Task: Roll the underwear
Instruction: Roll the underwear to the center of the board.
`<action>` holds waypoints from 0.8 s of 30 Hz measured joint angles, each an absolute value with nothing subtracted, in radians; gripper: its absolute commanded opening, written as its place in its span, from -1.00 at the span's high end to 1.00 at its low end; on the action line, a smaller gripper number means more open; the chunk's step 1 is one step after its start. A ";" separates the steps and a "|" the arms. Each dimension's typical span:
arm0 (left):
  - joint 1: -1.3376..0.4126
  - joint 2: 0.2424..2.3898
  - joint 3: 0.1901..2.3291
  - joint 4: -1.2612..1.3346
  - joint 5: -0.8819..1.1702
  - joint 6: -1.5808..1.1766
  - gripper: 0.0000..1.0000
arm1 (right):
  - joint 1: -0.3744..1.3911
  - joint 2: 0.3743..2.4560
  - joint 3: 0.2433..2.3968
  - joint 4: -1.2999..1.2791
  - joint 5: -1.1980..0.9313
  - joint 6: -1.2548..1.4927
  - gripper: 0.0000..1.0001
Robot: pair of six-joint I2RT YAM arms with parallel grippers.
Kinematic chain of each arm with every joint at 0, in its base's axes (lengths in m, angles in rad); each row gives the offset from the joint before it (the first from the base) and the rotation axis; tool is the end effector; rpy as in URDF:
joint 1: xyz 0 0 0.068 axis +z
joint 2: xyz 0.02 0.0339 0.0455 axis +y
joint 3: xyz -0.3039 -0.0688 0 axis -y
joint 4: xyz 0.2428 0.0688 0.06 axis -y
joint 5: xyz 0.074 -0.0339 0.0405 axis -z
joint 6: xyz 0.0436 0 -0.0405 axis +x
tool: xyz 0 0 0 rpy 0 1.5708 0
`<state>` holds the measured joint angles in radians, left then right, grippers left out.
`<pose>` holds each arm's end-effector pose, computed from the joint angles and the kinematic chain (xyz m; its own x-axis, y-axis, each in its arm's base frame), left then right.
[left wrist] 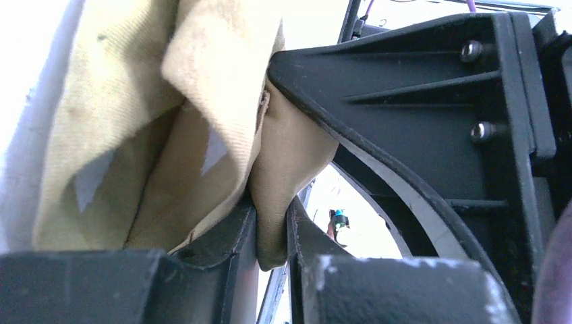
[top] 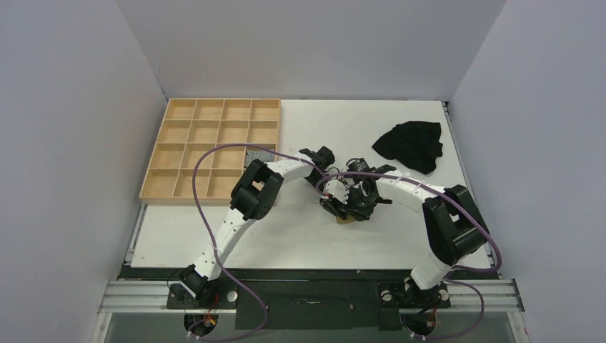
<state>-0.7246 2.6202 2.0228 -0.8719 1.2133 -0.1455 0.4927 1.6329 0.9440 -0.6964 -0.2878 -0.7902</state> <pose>0.3676 -0.3799 0.0891 -0.7810 0.6236 0.0349 0.1918 0.2926 -0.9368 0.2459 0.1461 0.1950 -0.2544 -0.9098 -0.3280 -0.9669 0.2468 0.0653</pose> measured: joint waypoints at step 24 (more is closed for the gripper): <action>-0.673 2.591 2.027 -0.929 1.222 -0.099 -0.11 | 0.492 1.665 0.978 -0.702 -0.323 -0.796 1.00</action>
<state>-0.6731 2.5908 2.0274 -0.9291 1.2217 -0.0986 0.4915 1.6653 0.9779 -0.7017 -0.3233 -0.7956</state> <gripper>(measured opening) 0.539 0.242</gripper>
